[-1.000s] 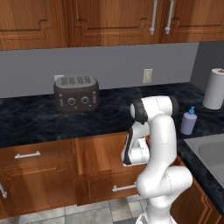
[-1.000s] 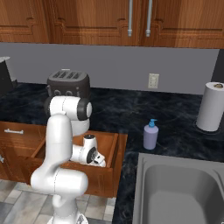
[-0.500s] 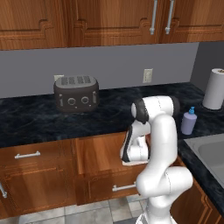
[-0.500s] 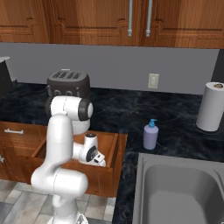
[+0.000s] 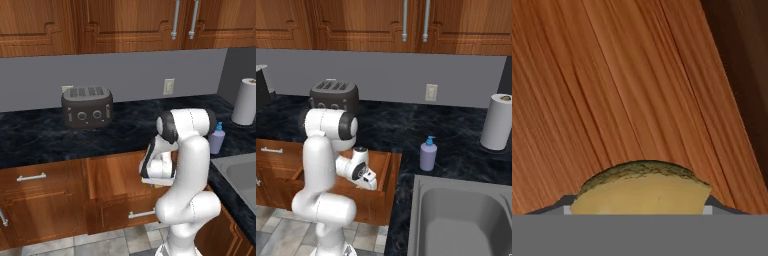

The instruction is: Restock the sink supplies by placing the sponge and soap dispenser on the counter and next to the sink. Make sure the soap dispenser is upright.

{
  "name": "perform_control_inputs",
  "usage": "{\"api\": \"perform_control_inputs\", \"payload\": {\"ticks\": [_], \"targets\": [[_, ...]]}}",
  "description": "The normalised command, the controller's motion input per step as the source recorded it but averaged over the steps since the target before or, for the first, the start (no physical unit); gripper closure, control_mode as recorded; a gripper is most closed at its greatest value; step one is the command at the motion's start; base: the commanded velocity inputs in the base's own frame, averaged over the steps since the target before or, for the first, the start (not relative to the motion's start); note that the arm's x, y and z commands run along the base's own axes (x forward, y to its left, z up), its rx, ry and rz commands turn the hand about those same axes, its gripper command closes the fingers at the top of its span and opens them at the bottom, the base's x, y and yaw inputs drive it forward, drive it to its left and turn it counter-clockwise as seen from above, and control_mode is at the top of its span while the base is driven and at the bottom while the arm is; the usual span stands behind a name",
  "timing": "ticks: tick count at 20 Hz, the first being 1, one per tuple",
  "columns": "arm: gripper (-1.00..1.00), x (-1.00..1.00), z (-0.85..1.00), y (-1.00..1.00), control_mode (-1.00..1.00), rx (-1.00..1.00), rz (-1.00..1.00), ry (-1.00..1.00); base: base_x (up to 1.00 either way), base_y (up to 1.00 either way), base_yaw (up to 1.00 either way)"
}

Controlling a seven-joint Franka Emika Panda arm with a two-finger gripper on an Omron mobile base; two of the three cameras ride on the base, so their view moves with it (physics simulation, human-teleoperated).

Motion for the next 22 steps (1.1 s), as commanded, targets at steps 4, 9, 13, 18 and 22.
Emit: {"api": "perform_control_inputs", "payload": {"ticks": [4,9,13,18,22], "targets": [[1.0,0.0,1.0,0.0,-1.0,0.0,-0.08,-0.04,0.0,0.0,0.0],[1.0,0.0,1.0,-0.01,-1.0,0.0,-0.12,-0.04,0.0,0.0,0.0],[1.0,-0.11,1.0,-0.15,-1.0,0.0,-0.18,-0.02,0.0,0.0,0.0],[1.0,-0.32,1.0,-0.23,-1.0,0.0,-0.21,-0.01,0.0,0.0,0.0],[1.0,-0.13,1.0,-0.4,-1.0,0.0,-0.27,0.03,0.0,0.0,0.0]]}}
